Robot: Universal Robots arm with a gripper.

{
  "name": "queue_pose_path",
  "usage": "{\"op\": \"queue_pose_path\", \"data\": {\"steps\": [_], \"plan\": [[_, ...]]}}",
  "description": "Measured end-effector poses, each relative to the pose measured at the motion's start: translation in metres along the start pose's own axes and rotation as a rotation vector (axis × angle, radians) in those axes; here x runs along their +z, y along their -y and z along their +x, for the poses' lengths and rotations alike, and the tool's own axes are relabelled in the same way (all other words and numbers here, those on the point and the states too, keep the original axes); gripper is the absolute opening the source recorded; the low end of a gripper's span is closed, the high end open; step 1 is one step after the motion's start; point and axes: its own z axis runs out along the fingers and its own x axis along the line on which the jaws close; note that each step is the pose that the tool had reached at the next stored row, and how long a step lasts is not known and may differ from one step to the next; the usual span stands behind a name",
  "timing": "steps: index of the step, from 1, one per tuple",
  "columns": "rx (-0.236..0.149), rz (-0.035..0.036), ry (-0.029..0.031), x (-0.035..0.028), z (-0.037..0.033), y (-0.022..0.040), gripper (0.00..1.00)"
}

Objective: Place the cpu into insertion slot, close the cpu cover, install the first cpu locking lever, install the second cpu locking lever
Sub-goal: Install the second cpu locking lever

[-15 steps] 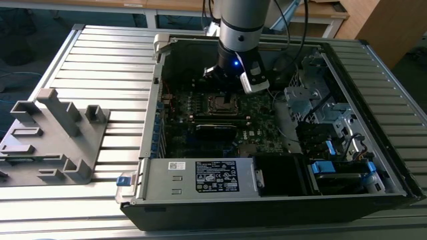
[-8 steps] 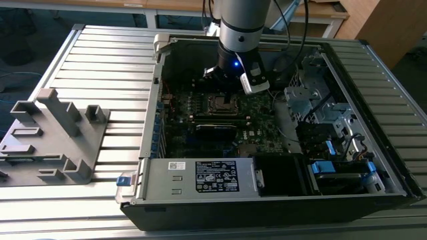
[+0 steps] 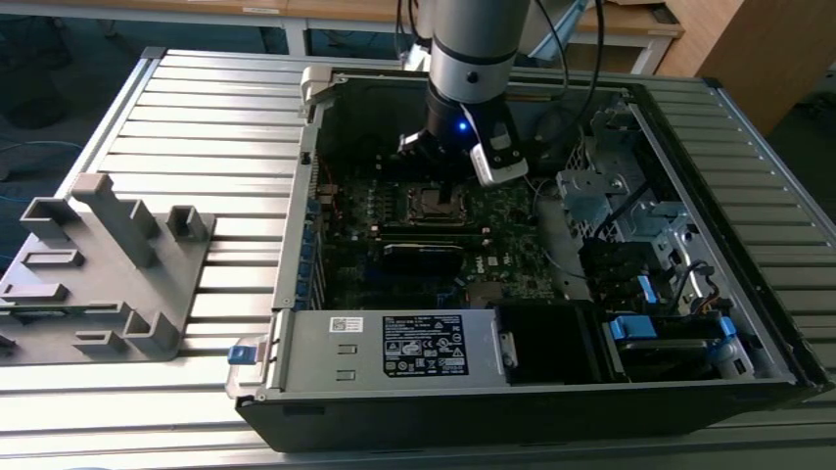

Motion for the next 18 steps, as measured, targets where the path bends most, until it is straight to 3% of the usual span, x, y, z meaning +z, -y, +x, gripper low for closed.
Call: {"op": "queue_pose_path", "data": {"steps": [8, 14, 18], "plan": [[-0.012, -0.0005, 0.0010, 0.0003, 0.0002, 0.0040, 0.11], [-0.023, 0.0010, 0.0007, 0.0014, 0.0080, 0.0057, 0.11], [-0.025, 0.0080, 0.0015, 0.0022, 0.0090, 0.0061, 0.11]]}}
